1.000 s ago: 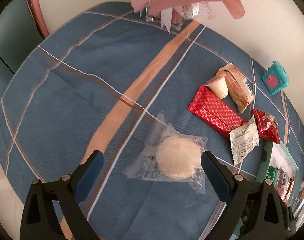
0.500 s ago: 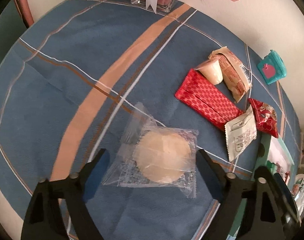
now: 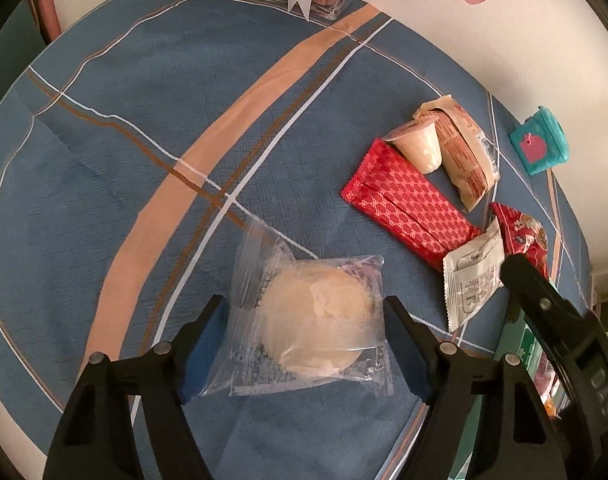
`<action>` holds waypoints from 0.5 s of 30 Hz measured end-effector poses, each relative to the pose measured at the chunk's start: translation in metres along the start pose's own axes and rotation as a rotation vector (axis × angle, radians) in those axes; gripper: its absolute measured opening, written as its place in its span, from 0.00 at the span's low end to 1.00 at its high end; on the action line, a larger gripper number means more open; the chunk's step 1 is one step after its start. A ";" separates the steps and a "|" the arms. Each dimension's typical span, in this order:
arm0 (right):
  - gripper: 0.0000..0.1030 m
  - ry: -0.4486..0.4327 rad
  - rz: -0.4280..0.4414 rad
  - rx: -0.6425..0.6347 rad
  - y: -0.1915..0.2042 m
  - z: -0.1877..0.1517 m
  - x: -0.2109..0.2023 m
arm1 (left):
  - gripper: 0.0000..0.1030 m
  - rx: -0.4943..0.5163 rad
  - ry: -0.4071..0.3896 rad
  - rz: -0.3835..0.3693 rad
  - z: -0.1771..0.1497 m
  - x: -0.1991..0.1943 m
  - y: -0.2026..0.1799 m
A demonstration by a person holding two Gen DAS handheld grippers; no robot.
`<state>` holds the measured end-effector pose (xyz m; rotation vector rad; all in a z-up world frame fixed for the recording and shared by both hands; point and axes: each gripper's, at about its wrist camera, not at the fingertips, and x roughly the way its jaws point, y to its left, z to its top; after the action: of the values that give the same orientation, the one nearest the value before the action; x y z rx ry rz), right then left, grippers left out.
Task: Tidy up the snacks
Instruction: 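Move the left tool over the clear-wrapped round bun while the right approaches the white printed packet, then close the left tool on the round bun while the right grasps the white printed packet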
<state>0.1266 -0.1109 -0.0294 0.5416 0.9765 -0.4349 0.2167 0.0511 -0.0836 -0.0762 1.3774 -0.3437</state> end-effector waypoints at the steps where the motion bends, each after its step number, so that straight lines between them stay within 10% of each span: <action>1: 0.90 0.002 0.000 0.001 0.001 0.001 0.003 | 0.76 0.001 -0.001 0.001 0.001 0.001 0.000; 15: 0.79 0.034 -0.025 0.067 -0.013 0.007 0.039 | 0.76 0.000 0.002 0.023 0.018 0.018 -0.003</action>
<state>0.1431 -0.1294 -0.0630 0.5992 1.0050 -0.4831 0.2362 0.0403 -0.0958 -0.0598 1.3795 -0.3245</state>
